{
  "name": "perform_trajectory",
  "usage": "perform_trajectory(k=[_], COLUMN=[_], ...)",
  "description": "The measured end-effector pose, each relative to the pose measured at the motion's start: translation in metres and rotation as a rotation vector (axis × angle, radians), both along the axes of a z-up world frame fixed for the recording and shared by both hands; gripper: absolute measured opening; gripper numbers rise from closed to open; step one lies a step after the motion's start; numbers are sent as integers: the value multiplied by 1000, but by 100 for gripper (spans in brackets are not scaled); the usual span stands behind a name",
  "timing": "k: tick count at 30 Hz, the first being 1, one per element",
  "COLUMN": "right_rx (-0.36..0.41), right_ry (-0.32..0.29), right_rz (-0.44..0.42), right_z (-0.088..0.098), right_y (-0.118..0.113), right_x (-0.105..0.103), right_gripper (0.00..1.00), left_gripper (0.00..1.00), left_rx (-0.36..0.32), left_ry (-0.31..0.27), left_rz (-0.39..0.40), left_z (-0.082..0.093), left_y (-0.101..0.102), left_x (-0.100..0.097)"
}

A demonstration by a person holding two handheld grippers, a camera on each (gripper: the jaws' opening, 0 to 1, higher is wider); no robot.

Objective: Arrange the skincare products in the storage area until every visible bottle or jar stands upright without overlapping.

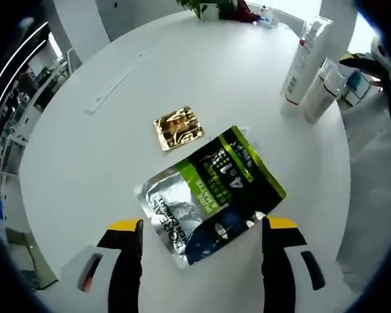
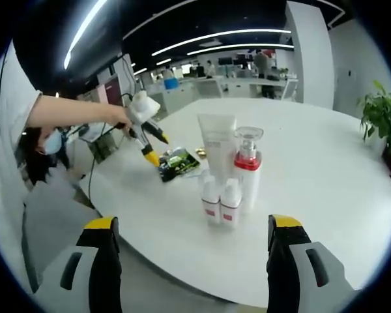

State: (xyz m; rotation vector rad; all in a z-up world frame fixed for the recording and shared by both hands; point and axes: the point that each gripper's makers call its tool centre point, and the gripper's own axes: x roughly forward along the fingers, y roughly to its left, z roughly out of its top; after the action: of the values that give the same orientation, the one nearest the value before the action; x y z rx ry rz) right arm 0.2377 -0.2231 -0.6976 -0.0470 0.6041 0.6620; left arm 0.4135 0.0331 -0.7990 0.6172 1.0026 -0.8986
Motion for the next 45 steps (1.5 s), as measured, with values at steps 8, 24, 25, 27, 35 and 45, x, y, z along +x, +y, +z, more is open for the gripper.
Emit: perform_trajectory(k=[8,24,25,27,35,45], right_rx=[-2,-3,-3,-3,-4,-7], right_ry=[4,6,6,5,7,16], right_rz=[2,7,7,7,7,5], right_z=[-1,-1,-1,-1,-1,-3], right_y=[0,1,1,1,0,0], right_x=[-1,-1,-1,-1,-1,-1], right_gripper=[93,93,93,93,93,93], left_gripper=[90,99,99,98,95,78], left_rx=[-60,-34,-32,-29,-12,-12], left_ry=[23,112,109,105,96,45], left_rz=[155,414,412,403,390,378], left_z=[-2,-8,-9,-9,-15,-23], left_y=[9,23,24,23,16,22], left_x=[4,-9,-8,-7,-15,1])
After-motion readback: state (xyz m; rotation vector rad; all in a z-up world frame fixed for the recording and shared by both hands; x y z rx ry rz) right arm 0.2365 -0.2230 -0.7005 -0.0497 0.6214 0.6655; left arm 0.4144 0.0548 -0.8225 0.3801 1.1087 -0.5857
